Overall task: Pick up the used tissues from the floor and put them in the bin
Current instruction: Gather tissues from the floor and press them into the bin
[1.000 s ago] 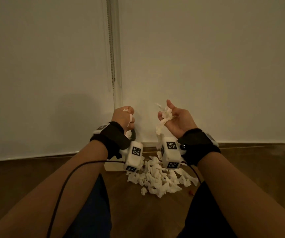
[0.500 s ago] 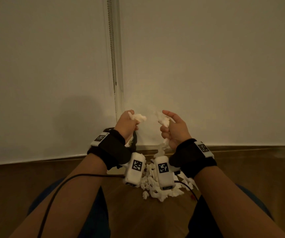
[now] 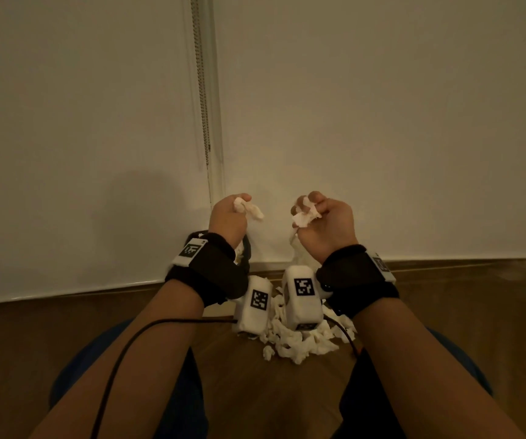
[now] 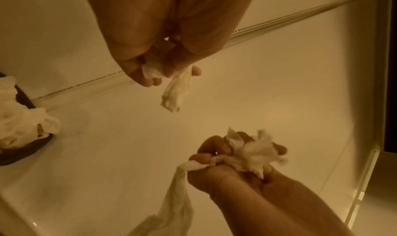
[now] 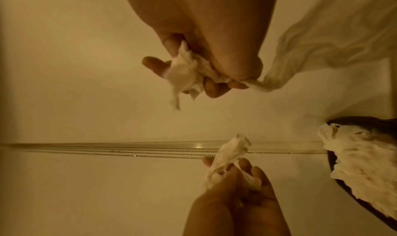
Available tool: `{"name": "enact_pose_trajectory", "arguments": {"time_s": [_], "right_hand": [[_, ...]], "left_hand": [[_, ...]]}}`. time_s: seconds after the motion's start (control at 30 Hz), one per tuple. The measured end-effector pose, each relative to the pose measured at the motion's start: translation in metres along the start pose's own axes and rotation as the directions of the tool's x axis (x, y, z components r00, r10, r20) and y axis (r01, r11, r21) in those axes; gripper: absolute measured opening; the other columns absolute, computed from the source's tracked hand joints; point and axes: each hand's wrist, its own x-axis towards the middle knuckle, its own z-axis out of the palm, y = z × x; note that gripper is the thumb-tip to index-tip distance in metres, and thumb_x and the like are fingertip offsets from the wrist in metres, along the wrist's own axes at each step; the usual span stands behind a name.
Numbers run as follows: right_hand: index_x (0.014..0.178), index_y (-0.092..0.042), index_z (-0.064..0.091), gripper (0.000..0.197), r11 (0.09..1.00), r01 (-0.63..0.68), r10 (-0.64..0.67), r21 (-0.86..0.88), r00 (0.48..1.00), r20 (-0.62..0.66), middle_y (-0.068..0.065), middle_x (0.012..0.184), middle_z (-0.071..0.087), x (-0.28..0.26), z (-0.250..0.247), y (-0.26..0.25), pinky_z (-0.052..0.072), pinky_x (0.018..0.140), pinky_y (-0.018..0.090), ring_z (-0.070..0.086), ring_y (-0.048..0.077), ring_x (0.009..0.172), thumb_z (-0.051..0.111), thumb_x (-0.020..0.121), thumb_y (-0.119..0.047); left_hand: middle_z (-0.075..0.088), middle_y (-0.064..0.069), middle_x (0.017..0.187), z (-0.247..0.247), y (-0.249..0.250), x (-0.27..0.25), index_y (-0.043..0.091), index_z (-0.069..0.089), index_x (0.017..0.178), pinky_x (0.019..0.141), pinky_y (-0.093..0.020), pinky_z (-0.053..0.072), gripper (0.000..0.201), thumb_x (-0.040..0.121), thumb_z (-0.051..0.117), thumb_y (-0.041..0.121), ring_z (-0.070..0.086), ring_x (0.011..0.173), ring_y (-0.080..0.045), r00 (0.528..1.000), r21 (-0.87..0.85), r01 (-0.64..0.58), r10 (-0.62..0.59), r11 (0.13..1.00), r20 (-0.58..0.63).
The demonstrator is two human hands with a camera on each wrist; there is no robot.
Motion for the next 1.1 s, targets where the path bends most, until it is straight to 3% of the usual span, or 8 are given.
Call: {"name": "enact_pose_trajectory", "arguments": {"time_s": [0.2, 0.37, 0.53, 0.6, 0.7, 0.8, 1.0, 1.1], "right_hand": [[0.064, -0.010, 0.041, 0.035, 0.998, -0.011, 0.007, -0.063, 0.998, -0.054, 0.005, 0.074, 0.042, 0.014, 0.001, 0.008, 0.033, 0.065, 0.024, 0.040, 0.017, 0.065, 0.017, 0.072, 0.014], [0.079, -0.009, 0.053, 0.041, 0.989, -0.022, 0.012, -0.144, 0.998, -0.065, 0.012, 0.080, 0.050, 0.034, 0.007, 0.027, 0.041, 0.068, 0.023, 0.050, 0.019, 0.073, 0.023, 0.083, 0.019], [0.091, -0.007, 0.059, 0.035, 0.970, 0.020, -0.028, -0.241, 0.999, -0.028, 0.019, 0.099, 0.060, 0.062, 0.008, 0.044, 0.048, 0.078, 0.025, 0.058, 0.022, 0.088, 0.036, 0.088, 0.020], [0.091, -0.008, 0.059, 0.032, 0.959, 0.037, -0.051, -0.281, 0.998, -0.043, 0.020, 0.107, 0.059, 0.075, 0.004, 0.051, 0.052, 0.073, 0.023, 0.058, 0.023, 0.089, 0.040, 0.089, 0.018], [0.090, -0.011, 0.059, 0.030, 0.926, 0.050, -0.096, -0.375, 0.990, -0.106, 0.014, 0.096, 0.061, 0.096, -0.005, 0.065, 0.053, 0.060, 0.017, 0.058, 0.020, 0.079, 0.046, 0.089, 0.015], [0.092, -0.008, 0.060, 0.025, 0.899, 0.019, -0.118, -0.437, 0.972, -0.201, 0.015, 0.095, 0.061, 0.116, -0.020, 0.084, 0.052, 0.069, 0.024, 0.058, 0.024, 0.082, 0.049, 0.088, 0.014], [0.086, -0.011, 0.063, 0.026, 0.890, -0.080, -0.086, -0.448, 0.938, -0.337, 0.010, 0.085, 0.064, 0.145, -0.040, 0.124, 0.053, 0.081, 0.038, 0.059, 0.024, 0.078, 0.053, 0.084, 0.013], [0.089, -0.008, 0.063, 0.019, 0.882, -0.122, -0.073, -0.455, 0.919, -0.388, 0.008, 0.082, 0.063, 0.158, -0.044, 0.144, 0.055, 0.078, 0.038, 0.060, 0.022, 0.076, 0.056, 0.085, 0.009]], "left_hand": [[0.058, -0.010, 0.117, -0.020, -0.004, 0.014, 0.004, 0.061, 0.113, 0.106, -0.037, 0.040, 0.045, 0.088, 0.028, -0.015, 0.051, 0.120, -0.024, 0.994, -0.006, -0.048, 0.047, 0.999, -0.098], [0.047, -0.003, 0.117, -0.032, -0.010, 0.028, 0.007, 0.046, 0.120, 0.078, -0.028, 0.049, 0.033, 0.095, 0.029, -0.006, 0.058, 0.106, -0.018, 1.000, -0.140, -0.004, 0.002, 0.990, -0.019], [0.049, -0.001, 0.119, -0.045, -0.024, 0.048, 0.011, 0.043, 0.121, 0.061, -0.023, 0.048, 0.025, 0.099, 0.032, 0.006, 0.060, 0.095, -0.015, 0.999, -0.066, 0.006, -0.009, 0.998, -0.041], [0.052, -0.003, 0.119, -0.051, -0.032, 0.059, 0.009, 0.044, 0.124, 0.064, -0.024, 0.048, 0.027, 0.099, 0.034, 0.008, 0.060, 0.096, -0.015, 0.999, 0.033, 0.017, -0.016, 0.999, -0.047], [0.055, -0.010, 0.121, -0.059, -0.048, 0.075, 0.007, 0.049, 0.123, 0.086, -0.035, 0.047, 0.027, 0.099, 0.038, 0.014, 0.057, 0.105, -0.023, 0.999, 0.233, 0.020, -0.013, 0.972, -0.031], [0.056, -0.014, 0.123, -0.063, -0.068, 0.088, 0.005, 0.052, 0.125, 0.091, -0.033, 0.039, 0.032, 0.099, 0.040, 0.018, 0.052, 0.112, -0.029, 1.000, 0.434, 0.020, -0.020, 0.901, -0.005], [0.031, -0.016, 0.133, -0.059, -0.106, 0.115, 0.005, 0.055, 0.121, 0.085, -0.009, 0.024, 0.030, 0.097, 0.041, 0.015, 0.037, 0.119, -0.029, 0.997, 0.659, 0.048, -0.074, 0.751, 0.012], [0.055, -0.020, 0.117, -0.057, -0.118, 0.127, 0.001, 0.060, 0.112, 0.090, -0.027, 0.032, 0.028, 0.095, 0.041, 0.015, 0.050, 0.108, -0.036, 0.991, 0.744, 0.021, -0.112, 0.668, 0.073]]}}
